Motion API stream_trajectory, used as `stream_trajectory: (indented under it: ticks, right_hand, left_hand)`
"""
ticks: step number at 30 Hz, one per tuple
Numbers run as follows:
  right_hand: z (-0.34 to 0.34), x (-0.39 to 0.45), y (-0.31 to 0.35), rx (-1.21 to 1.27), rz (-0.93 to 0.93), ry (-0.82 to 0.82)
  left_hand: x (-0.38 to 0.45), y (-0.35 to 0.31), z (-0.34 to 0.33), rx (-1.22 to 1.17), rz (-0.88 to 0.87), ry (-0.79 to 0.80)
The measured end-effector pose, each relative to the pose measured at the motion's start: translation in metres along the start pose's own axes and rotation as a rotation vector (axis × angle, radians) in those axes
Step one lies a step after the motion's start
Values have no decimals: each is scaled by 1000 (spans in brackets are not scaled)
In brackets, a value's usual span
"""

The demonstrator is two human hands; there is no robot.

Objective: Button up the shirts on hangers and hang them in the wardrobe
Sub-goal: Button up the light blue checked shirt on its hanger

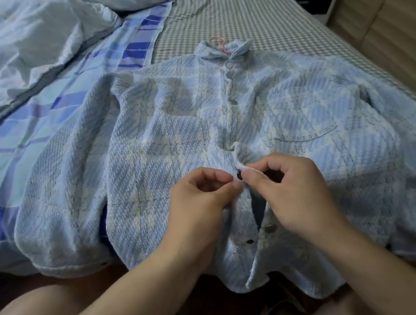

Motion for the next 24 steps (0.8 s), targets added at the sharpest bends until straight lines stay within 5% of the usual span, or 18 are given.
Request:
stream_trajectory:
  ticks: [5,15,24]
  right_hand:
    - [-1,7,-19,95,-143,181]
    - [-1,4,-17,51,-43,152]
    - [-7,-7,-22,60,-28,74]
  left_hand:
    - [1,4,0,-90,70,26]
    - [6,-5,0,159,-89,-9]
    - [7,-17,-2,144,-145,8]
Point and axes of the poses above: each hand's wrist, its own x-axis towards the middle knuckle, its own z-axis out of the back of the hand, y = z × x, the point moved 8 cm from there along x, towards the middle knuckle, and after that the axes turned 4 degrees about -y, right-handed, at the moved point
